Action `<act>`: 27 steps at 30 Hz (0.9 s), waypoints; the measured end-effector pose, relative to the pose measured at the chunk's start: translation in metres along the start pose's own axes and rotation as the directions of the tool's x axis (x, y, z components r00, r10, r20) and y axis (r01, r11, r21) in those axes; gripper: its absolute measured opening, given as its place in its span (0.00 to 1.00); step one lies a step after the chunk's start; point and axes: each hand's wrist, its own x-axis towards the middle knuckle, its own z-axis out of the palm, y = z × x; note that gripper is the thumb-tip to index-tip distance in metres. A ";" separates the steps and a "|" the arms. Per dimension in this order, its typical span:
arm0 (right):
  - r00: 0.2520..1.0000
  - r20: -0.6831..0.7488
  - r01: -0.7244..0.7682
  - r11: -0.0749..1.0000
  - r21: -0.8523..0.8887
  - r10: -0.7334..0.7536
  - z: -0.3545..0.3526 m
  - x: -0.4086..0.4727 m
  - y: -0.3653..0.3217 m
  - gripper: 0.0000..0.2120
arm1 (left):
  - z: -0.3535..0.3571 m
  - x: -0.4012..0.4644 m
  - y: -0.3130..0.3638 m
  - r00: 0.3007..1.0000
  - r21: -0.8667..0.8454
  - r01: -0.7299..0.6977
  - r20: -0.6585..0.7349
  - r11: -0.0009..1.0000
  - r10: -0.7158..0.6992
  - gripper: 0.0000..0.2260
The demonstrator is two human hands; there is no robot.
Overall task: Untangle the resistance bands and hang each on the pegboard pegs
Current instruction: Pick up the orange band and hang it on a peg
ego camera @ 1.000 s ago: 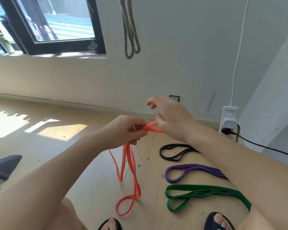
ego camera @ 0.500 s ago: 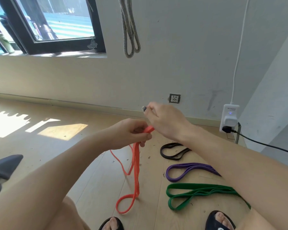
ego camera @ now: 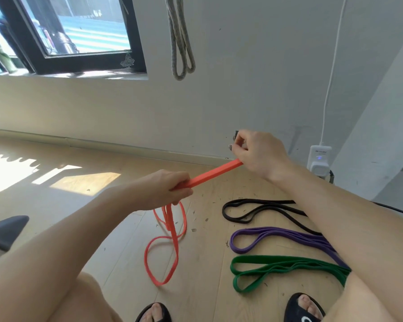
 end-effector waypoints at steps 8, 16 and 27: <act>0.978 0.157 -0.129 0.989 -0.069 0.138 0.011 -0.002 0.016 0.08 | -0.001 -0.004 0.000 0.997 -0.072 -0.046 -0.068 0.996 0.041 0.10; 0.936 0.334 -0.110 0.813 0.572 -0.109 0.025 -0.028 -0.062 0.18 | -0.008 -0.005 0.031 0.983 -0.228 -0.153 -0.138 0.962 0.124 0.06; 0.960 0.246 0.049 0.947 0.318 -0.132 0.021 -0.026 -0.066 0.20 | -0.008 -0.010 0.028 0.997 -0.340 -0.071 -0.050 0.938 0.057 0.04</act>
